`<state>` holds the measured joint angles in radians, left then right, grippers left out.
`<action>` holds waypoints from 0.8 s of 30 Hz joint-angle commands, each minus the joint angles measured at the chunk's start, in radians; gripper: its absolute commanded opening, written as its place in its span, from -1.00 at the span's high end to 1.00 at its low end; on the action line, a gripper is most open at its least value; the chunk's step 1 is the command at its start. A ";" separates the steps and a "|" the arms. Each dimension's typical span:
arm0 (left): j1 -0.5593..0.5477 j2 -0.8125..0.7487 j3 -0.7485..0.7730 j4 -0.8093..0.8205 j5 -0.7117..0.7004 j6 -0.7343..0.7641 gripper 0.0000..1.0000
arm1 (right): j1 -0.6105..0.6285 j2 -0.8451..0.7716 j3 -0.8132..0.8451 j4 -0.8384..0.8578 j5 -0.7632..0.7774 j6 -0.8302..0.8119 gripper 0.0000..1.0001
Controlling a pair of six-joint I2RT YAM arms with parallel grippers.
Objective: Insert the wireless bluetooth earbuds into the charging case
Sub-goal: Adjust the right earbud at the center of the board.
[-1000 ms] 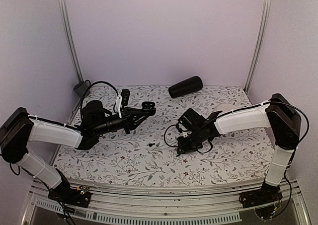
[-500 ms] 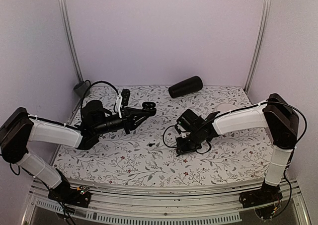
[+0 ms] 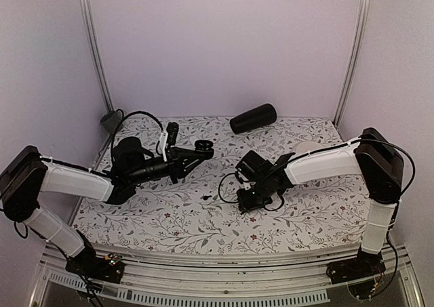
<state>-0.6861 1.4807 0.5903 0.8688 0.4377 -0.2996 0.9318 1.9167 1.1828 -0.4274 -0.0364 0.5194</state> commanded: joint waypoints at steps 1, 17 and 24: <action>0.013 0.009 0.022 0.016 0.010 -0.004 1.00 | 0.017 0.018 0.042 -0.056 0.056 0.000 0.57; 0.013 0.006 0.019 0.019 0.016 -0.009 1.00 | 0.008 -0.030 0.044 0.020 -0.117 0.021 0.31; 0.013 0.005 0.017 0.022 0.018 -0.010 1.00 | 0.002 -0.052 0.032 0.018 -0.117 0.033 0.33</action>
<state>-0.6857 1.4815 0.5903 0.8692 0.4393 -0.3046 0.9413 1.9141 1.2072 -0.4255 -0.1448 0.5385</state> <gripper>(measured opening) 0.206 0.338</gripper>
